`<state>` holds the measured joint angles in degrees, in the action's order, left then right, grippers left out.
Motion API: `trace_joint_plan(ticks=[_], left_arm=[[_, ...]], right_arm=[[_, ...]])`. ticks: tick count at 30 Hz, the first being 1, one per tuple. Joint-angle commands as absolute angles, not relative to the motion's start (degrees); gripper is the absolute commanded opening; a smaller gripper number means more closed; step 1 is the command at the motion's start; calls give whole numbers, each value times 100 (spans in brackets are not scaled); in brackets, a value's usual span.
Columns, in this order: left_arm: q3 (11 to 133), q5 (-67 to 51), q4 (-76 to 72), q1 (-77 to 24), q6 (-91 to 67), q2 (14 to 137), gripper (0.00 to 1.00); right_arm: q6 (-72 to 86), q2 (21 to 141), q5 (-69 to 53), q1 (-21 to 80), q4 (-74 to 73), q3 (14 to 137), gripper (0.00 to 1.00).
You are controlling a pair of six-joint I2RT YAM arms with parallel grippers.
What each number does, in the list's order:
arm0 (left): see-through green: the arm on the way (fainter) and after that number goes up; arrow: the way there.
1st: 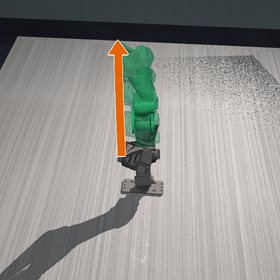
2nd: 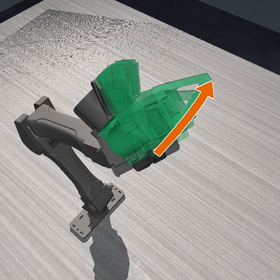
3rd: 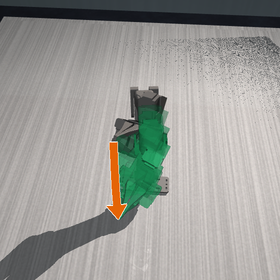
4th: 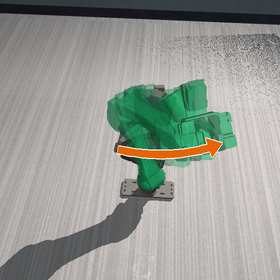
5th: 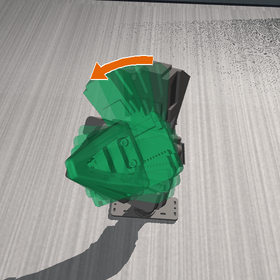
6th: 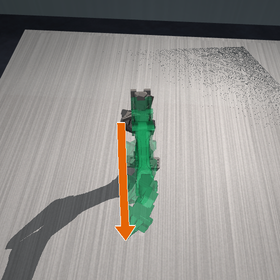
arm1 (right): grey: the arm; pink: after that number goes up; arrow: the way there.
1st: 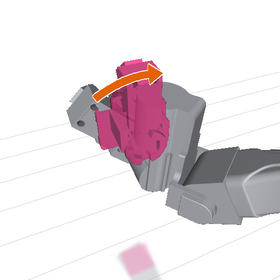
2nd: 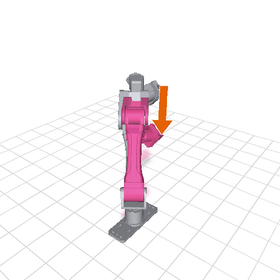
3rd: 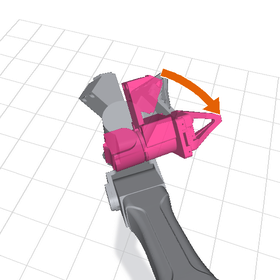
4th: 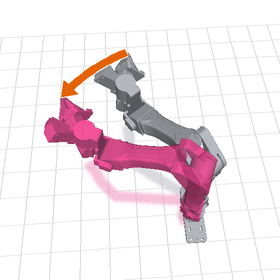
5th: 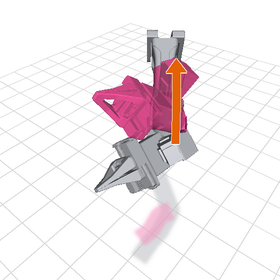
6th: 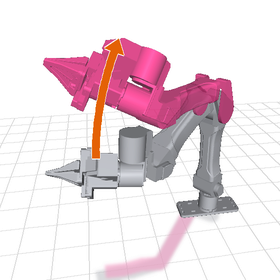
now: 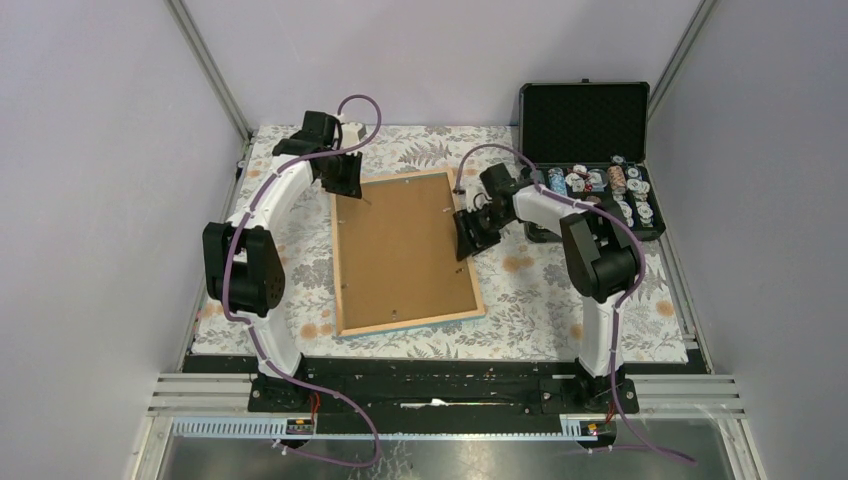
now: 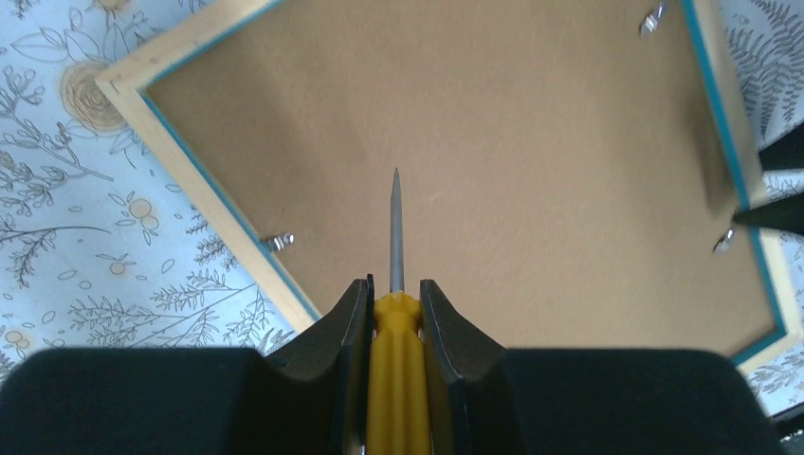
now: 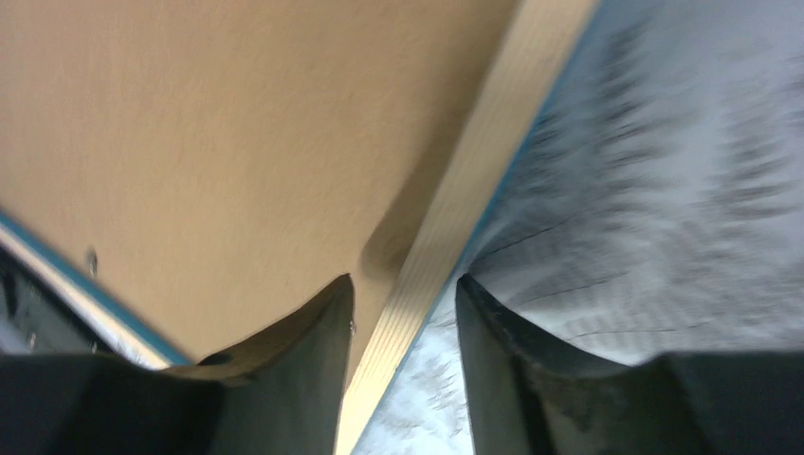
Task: Take the photo out of the frame
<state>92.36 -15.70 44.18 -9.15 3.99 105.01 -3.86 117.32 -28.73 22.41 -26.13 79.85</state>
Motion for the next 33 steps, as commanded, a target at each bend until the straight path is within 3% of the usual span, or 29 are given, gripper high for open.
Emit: trace_joint_plan(ticks=[1, 7, 13, 20, 25, 33], left_arm=[[9606, -1665, 4350, -887, 404, 10501, 0], [9679, -1787, 4317, -912, 383, 10634, 0], [9768, -1775, 3997, -1007, 272, 10800, 0], [9701, -1755, 3906, -1028, 207, 10784, 0], [9410, -1705, 3770, -1028, 164, 10602, 0], [9266, -1657, 3750, -1028, 157, 10496, 0]], right_arm=[[-1041, 11512, -3615, 2472, -3708, 7557, 59], [-1722, 11192, -3961, 2287, -3630, 7924, 68], [-1431, 12245, -3139, 1978, -3343, 10031, 69], [-1415, 13478, -2074, 1978, -3025, 11952, 78], [-906, 14138, -1759, 1978, -2978, 12736, 77], [-242, 14337, -1872, 1979, -2896, 12411, 65]])
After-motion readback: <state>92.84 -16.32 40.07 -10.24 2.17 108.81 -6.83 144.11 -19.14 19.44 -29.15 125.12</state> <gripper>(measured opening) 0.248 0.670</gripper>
